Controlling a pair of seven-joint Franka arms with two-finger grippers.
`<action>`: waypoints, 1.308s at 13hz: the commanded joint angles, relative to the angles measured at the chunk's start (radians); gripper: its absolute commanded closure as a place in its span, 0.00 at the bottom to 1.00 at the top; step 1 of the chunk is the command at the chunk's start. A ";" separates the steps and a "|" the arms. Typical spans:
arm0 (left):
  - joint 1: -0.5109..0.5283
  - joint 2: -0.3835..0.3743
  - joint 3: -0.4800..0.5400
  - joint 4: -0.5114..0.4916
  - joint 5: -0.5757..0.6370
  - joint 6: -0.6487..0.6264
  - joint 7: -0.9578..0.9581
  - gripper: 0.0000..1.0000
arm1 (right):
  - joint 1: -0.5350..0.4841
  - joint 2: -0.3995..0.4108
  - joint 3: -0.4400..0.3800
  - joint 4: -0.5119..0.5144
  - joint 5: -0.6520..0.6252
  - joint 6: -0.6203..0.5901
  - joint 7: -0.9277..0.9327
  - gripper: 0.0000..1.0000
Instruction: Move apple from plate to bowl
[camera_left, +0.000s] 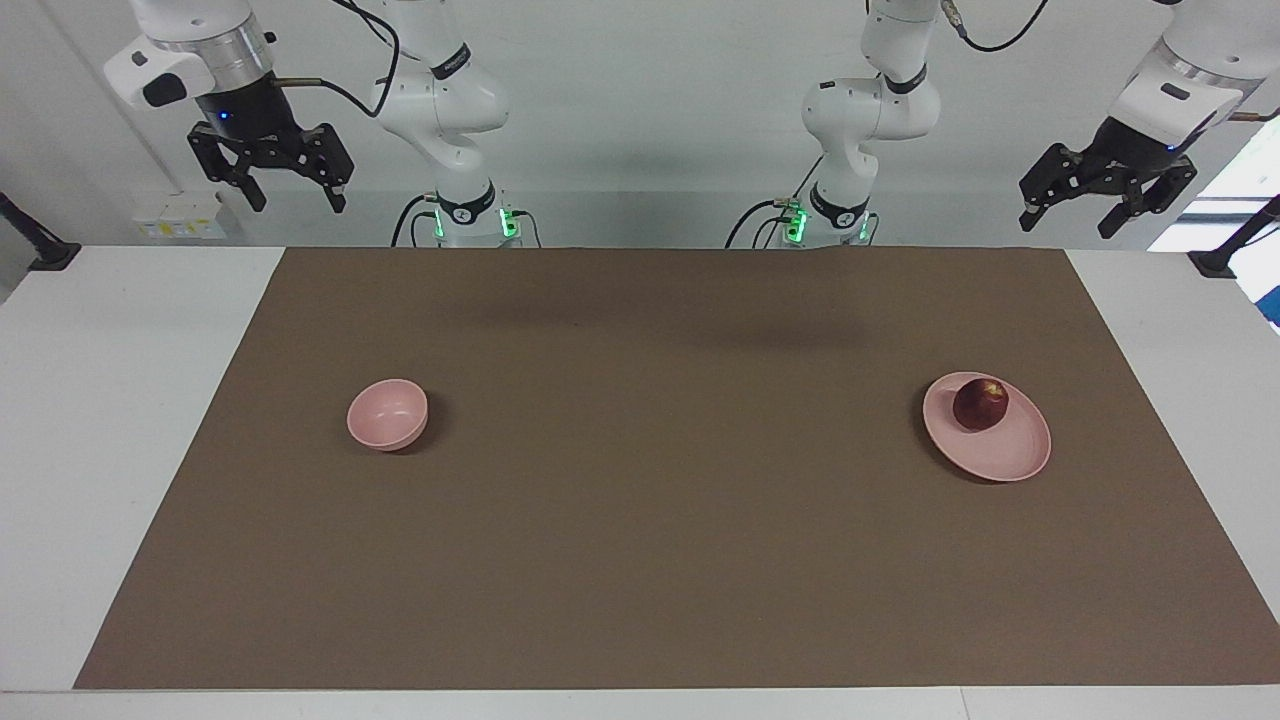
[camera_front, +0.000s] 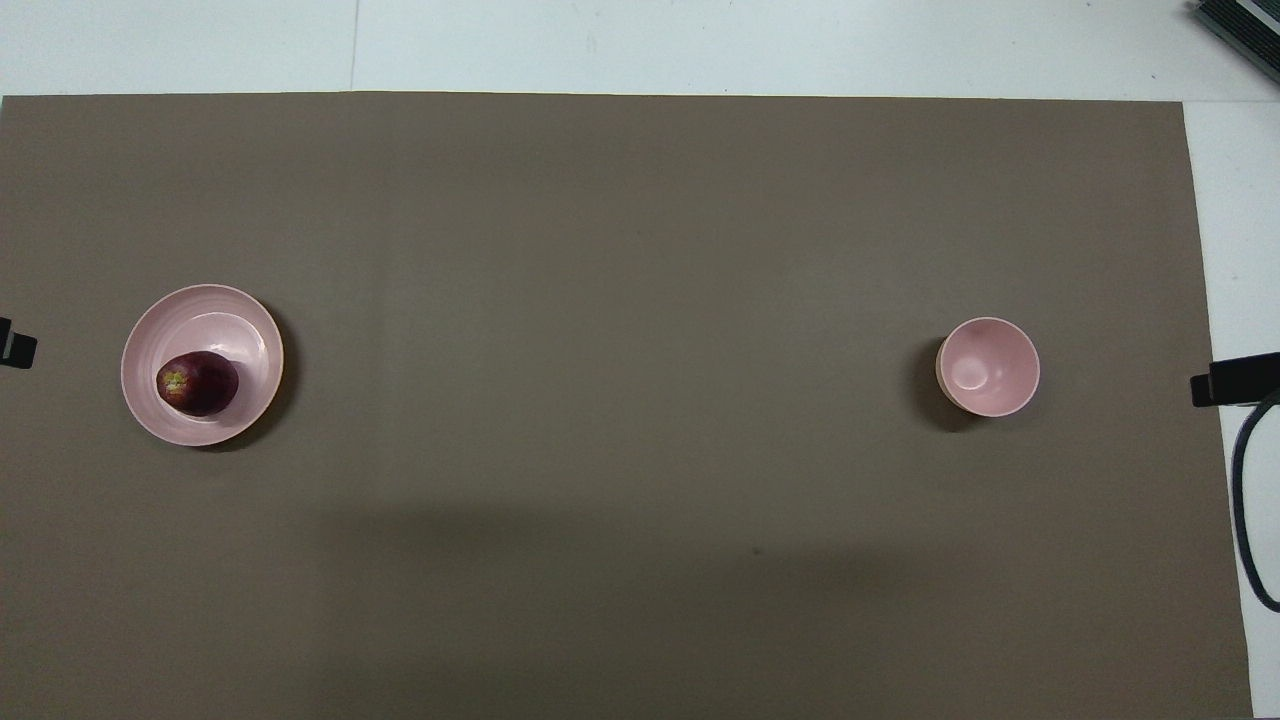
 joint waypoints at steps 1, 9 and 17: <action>0.012 -0.032 -0.010 -0.035 0.015 -0.004 0.017 0.00 | -0.010 -0.002 -0.002 -0.001 0.011 0.008 -0.020 0.00; 0.010 -0.032 -0.009 -0.037 0.008 0.000 0.007 0.00 | -0.010 -0.002 -0.002 -0.003 0.011 0.006 -0.020 0.00; 0.010 -0.053 -0.008 -0.068 0.008 0.002 0.022 0.00 | -0.010 -0.002 -0.002 -0.003 0.011 0.008 -0.018 0.00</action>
